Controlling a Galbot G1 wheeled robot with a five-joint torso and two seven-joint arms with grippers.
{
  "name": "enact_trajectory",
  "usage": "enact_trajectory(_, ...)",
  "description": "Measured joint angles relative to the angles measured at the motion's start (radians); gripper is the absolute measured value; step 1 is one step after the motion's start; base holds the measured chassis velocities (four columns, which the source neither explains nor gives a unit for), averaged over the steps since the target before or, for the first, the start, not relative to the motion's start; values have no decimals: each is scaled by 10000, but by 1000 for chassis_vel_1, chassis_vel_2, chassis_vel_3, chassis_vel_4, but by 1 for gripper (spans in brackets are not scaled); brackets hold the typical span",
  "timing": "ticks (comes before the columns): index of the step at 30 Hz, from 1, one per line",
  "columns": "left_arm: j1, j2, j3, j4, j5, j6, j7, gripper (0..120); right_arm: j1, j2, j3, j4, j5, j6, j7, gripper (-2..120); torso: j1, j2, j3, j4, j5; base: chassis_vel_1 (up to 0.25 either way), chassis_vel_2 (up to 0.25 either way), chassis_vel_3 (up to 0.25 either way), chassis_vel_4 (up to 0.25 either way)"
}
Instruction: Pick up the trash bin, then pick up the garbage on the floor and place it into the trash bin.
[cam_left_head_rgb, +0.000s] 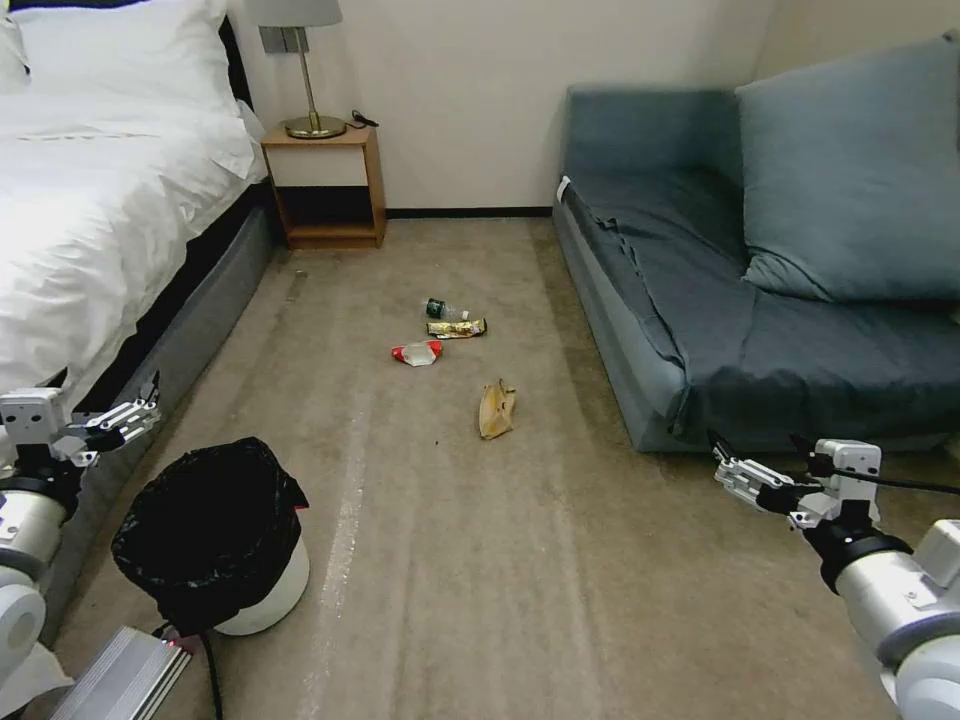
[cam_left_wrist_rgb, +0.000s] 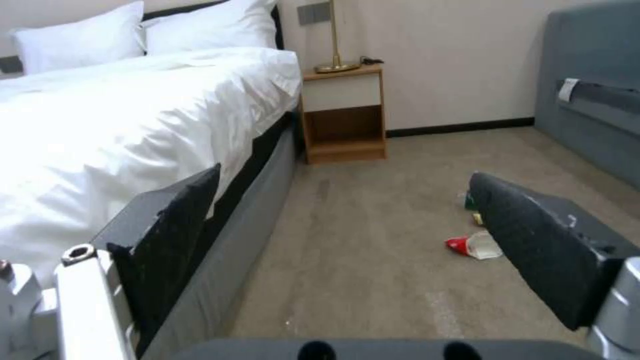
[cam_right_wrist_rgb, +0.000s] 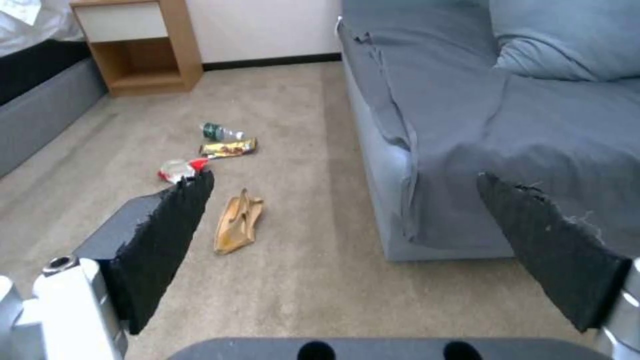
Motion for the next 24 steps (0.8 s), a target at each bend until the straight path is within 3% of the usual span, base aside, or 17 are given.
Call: enact_trajectory(24,-45,-110,124,17,94,-37,-69,100,22,1,-26,-12,-17,15,-4,100,0,1,0,0,5,0,0,0,0)
